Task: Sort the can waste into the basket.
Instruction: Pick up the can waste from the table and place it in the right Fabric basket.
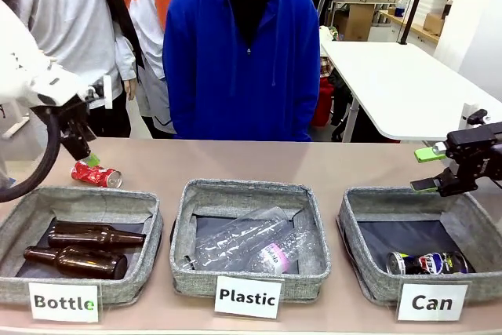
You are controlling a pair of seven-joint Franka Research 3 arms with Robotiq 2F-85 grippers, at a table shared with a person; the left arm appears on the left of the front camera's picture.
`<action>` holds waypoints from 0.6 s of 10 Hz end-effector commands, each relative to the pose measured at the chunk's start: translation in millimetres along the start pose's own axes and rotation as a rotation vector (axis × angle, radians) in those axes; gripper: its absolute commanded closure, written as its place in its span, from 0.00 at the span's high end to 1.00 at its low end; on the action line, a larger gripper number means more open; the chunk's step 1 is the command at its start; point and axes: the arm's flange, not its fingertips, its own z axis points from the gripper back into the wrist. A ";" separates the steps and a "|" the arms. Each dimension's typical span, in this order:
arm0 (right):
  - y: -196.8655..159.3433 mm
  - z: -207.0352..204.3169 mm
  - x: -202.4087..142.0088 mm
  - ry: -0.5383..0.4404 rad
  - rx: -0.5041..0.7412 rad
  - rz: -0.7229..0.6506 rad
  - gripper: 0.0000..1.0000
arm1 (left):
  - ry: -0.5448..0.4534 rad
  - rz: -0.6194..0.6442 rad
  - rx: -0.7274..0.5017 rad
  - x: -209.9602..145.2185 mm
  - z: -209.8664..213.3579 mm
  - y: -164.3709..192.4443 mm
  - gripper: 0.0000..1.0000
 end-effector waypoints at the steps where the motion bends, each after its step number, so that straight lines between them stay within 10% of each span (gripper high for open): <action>1: 0.3 3.7 1.1 0.009 0.000 0.019 1.00 | -0.039 -0.468 -0.148 -15.5 -6.1 17.7 1.00; 6: 0.3 3.7 1.1 0.009 0.000 0.019 1.00 | 0.210 -0.581 -0.232 -24.6 -32.2 42.3 1.00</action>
